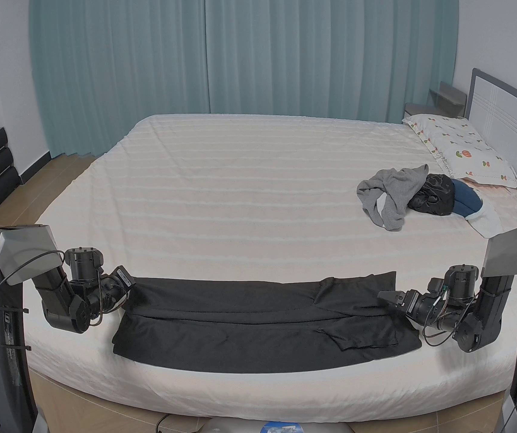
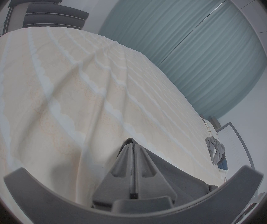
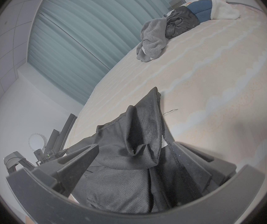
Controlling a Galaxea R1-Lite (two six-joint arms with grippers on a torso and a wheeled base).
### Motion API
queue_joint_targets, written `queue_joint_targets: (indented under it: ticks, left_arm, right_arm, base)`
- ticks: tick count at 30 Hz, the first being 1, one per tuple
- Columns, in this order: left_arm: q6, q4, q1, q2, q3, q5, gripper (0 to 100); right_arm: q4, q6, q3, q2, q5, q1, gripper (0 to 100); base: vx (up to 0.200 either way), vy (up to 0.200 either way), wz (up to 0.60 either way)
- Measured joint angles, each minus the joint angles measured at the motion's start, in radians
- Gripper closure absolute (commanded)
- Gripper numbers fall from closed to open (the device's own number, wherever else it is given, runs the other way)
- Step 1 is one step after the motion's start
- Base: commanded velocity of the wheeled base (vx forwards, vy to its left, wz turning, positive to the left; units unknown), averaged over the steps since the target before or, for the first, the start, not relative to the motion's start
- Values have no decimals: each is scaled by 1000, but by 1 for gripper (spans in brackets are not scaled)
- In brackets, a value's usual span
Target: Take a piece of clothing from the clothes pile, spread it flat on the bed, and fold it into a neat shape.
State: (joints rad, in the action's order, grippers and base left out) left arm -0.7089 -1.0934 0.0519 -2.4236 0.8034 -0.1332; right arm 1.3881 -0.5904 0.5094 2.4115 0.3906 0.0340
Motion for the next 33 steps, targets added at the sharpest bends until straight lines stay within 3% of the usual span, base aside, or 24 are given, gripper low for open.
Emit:
queue_joint_targets:
  ticks: [31,32,33]
  left_arm:
    - [3,0,15,-2,15,3,100]
    - [3,-1,15,-2,16,3,0]
    - [3,-1,15,-2,16,3,0]
  right_arm:
    - [9,0,-10,-2,0,10,0]
    - [9,0,-10,-2,0,10,0]
    - [9,0,-10,-2,0,10,0]
  base:
    - [0,0,0]
    - [0,0,0]
    - [0,0,0]
